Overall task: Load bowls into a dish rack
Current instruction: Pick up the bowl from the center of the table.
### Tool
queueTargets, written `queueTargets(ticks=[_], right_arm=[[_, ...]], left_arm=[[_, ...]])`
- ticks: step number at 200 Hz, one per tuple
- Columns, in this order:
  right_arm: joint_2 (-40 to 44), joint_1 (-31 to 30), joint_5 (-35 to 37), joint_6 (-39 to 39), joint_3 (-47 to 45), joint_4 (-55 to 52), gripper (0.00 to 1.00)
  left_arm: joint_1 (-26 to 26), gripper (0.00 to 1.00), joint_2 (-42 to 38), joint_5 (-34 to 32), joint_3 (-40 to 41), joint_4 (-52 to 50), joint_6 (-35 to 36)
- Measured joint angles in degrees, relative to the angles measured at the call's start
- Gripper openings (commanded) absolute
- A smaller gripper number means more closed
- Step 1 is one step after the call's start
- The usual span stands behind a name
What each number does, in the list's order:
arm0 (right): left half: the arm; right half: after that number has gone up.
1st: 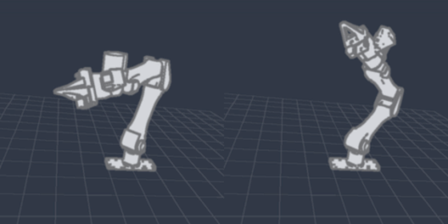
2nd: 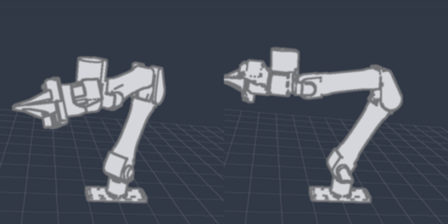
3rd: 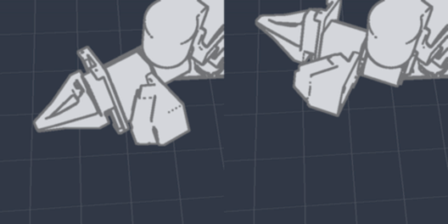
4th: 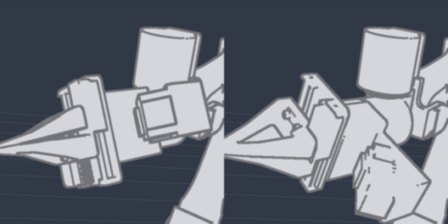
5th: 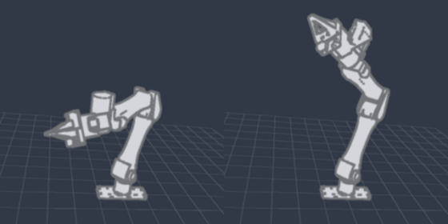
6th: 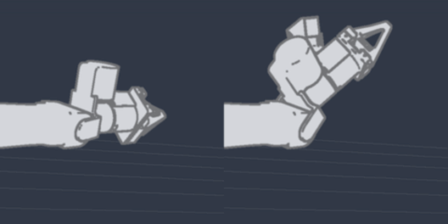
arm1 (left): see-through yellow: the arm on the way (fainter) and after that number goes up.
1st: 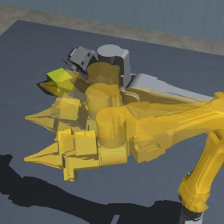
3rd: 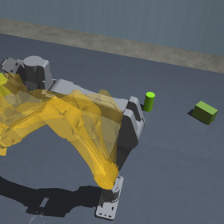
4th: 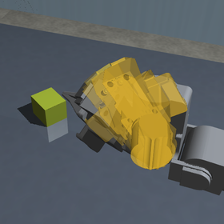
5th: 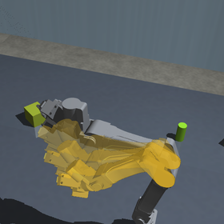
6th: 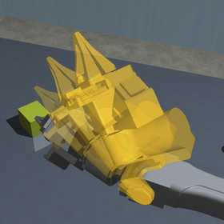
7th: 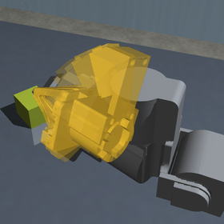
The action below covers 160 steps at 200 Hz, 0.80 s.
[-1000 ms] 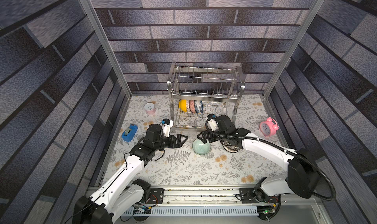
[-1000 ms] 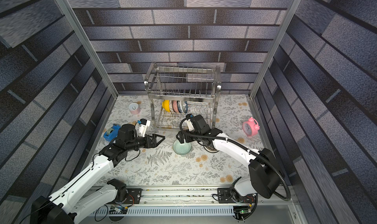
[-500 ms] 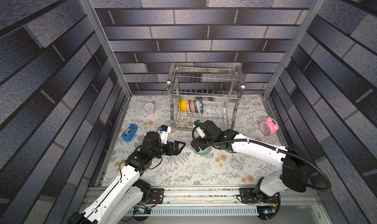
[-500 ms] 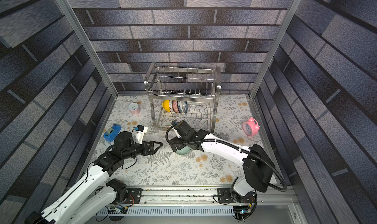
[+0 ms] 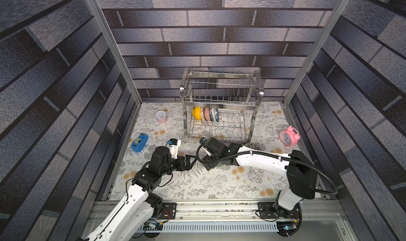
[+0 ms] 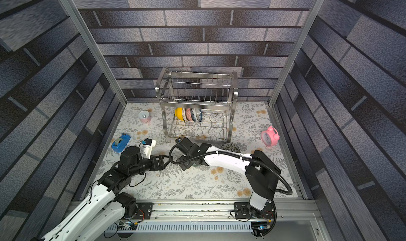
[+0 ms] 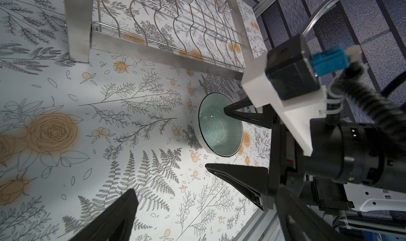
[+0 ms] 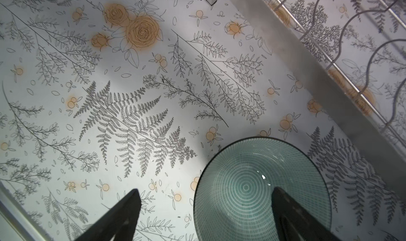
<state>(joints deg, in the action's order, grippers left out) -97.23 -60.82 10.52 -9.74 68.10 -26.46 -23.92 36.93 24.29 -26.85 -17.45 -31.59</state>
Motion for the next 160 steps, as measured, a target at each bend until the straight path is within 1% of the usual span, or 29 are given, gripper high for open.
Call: queueTargets(ticks=[37,55,101,160], right_arm=[[-1.8,-0.5,0.6,0.3,0.0,-1.2,0.76],[-2.4,-0.9,0.6,0.4,0.0,-1.9,0.65],[-4.3,-1.2,0.6,0.7,0.0,-2.1,0.46],[-6.4,-1.2,0.6,0.8,0.1,-2.6,0.30]], left_arm=[[0.5,1.00,-0.3,-0.4,0.3,-0.2,-0.2],[1.1,1.00,-0.2,-0.4,0.3,-0.2,-0.2],[1.9,1.00,-0.3,-0.3,0.7,-0.2,-0.2],[2.6,1.00,-1.6,-0.3,0.9,-0.2,-0.4]])
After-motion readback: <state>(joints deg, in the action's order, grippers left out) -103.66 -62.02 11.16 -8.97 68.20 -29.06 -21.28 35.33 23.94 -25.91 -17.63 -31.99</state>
